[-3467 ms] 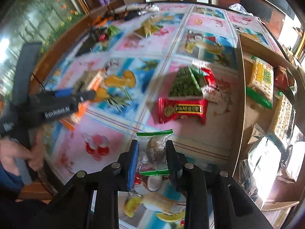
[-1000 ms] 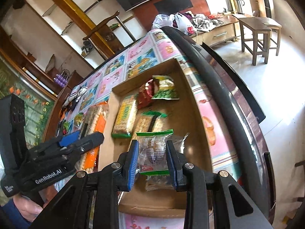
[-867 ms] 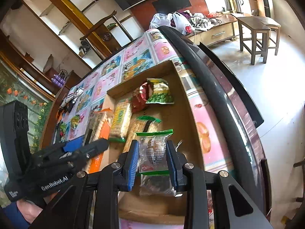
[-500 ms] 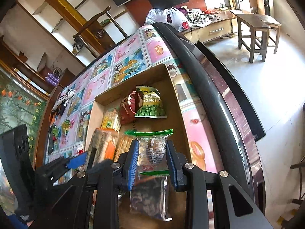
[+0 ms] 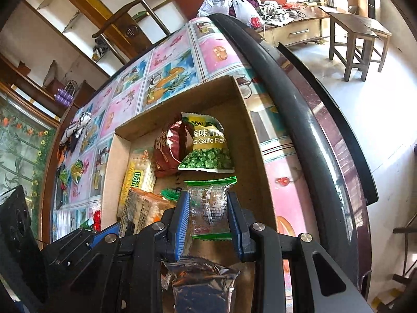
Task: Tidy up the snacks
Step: 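Carry the cracker pack and clear bag into the cardboard box, then open both grippers to release the cracker pack and clear bag in the box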
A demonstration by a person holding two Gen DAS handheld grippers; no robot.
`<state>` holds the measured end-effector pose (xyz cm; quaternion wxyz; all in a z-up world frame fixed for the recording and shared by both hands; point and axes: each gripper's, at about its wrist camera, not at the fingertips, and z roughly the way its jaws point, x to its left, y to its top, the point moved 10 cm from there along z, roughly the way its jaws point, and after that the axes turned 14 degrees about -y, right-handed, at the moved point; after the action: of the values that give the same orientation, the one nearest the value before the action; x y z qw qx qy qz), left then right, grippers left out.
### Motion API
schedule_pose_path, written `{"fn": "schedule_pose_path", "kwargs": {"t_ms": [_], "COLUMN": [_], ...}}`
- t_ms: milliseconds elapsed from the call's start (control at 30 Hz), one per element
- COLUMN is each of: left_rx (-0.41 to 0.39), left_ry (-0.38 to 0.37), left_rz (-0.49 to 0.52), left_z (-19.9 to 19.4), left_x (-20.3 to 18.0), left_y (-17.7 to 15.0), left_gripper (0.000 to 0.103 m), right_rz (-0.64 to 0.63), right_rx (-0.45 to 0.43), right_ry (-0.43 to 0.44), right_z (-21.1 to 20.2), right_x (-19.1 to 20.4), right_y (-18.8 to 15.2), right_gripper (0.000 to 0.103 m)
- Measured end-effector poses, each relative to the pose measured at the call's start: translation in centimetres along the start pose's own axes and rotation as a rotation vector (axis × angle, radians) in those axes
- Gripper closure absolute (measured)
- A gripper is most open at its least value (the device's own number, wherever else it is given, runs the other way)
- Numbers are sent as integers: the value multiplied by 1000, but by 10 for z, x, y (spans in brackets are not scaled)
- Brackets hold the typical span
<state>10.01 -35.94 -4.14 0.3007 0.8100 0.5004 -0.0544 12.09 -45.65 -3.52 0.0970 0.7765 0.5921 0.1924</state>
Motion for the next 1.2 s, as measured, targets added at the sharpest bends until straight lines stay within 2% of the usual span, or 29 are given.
{"fn": "schedule_pose_path", "kwargs": {"t_ms": [533, 767, 967, 1100, 1200], "left_rx": [-8, -16, -25, -27, -31], "left_ry": [-28, -35, -34, -33, -36], "left_rz": [-3, -9, -1, 7, 14], "left_z": [-3, -7, -12, -16, -19], "left_x": [-5, -8, -14, -18, -21], "left_y": [0, 0, 0, -3, -5], "left_gripper": [50, 44, 36, 35, 34], "right_rz": [-23, -11, 3, 2, -2], "right_rx": [19, 19, 5, -10, -30], "right_ry": [-15, -16, -20, -13, -18], "right_z": [10, 6, -4, -11, -18], "right_x": [6, 2, -2, -1, 0], "right_y": [2, 1, 1, -1, -1], "right_gripper": [71, 69, 61, 48, 48]}}
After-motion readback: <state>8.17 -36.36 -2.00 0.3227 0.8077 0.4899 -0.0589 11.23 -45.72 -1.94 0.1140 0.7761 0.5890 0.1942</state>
